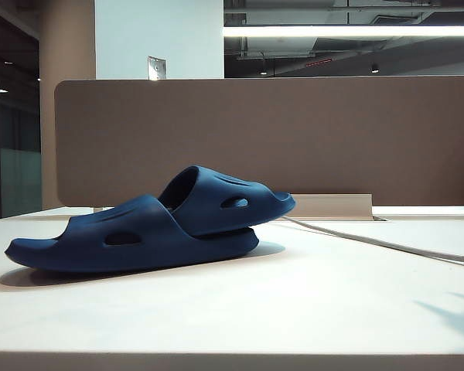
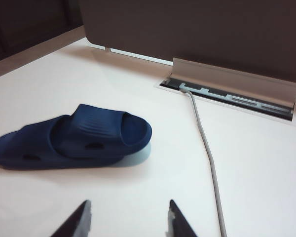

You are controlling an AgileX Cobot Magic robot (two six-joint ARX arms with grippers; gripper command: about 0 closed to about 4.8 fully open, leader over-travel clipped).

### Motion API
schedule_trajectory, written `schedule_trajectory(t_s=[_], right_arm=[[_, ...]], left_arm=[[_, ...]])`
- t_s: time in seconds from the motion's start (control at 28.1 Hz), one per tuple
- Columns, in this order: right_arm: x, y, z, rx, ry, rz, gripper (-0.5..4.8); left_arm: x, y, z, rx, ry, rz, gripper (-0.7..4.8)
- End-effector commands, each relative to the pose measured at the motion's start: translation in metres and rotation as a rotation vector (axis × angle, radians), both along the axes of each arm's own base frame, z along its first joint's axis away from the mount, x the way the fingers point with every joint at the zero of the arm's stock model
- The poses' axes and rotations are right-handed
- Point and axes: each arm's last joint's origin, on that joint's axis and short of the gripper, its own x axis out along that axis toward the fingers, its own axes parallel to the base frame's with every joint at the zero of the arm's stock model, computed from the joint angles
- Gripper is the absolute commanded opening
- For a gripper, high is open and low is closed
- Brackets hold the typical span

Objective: Interlock the pair of blue slippers on the table with their fronts facing up.

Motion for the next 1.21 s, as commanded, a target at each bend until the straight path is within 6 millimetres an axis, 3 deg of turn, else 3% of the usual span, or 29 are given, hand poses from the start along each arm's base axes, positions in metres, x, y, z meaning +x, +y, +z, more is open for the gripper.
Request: schedule_trajectory(t_s=[0.04,0.21,0.5,0.57,0.61,0.68,0.75,0.82,1.03,1.21], right_arm=[[0.003,0.001,-0.006,0.003,0.003,0.0,1.97],[0.006,0.001,-0.019,-0.006,0.068,0.003,1.98],[0.015,0.0,-0.028,-0.01,-0.001,-0.067,1.97],[0.018,0.002,-0.035,0.007,-0.025,-0.027,1.96],[0.021,0.003,-0.042,0.031,-0.028,-0.016,1.43],[0.024,0.004,-0.054,0.04,-0.023,0.007,0.71],[0.027,0.004,-0.064,0.043,-0.012,0.007,0.38],[0.029,0.004,-0.071,0.081,-0.004,0.0,0.38],[0.033,0.005,-0.088,0.108,-0.015,-0.015,-0.01],[0.035,0.004,-0.112,0.098,0.008,-0.041,-0.01]], left_arm=[[-0.003,0.001,-0.011,0.011,-0.021,0.0,1.46],[0.001,0.0,-0.026,-0.01,0.007,-0.006,1.46],[0.01,-0.002,-0.055,-0.116,0.136,0.012,1.44],[0.011,-0.002,-0.062,-0.118,0.161,0.015,0.9],[0.012,-0.002,-0.067,-0.116,0.175,0.016,0.5],[0.013,-0.002,-0.072,-0.113,0.187,0.018,0.48],[0.014,-0.002,-0.074,-0.112,0.186,0.025,0.46],[0.015,-0.002,-0.076,-0.11,0.177,0.043,-0.06],[0.021,-0.003,-0.088,-0.12,0.124,0.046,-0.06],[0.024,-0.003,-0.103,-0.116,0.1,0.044,-0.06]])
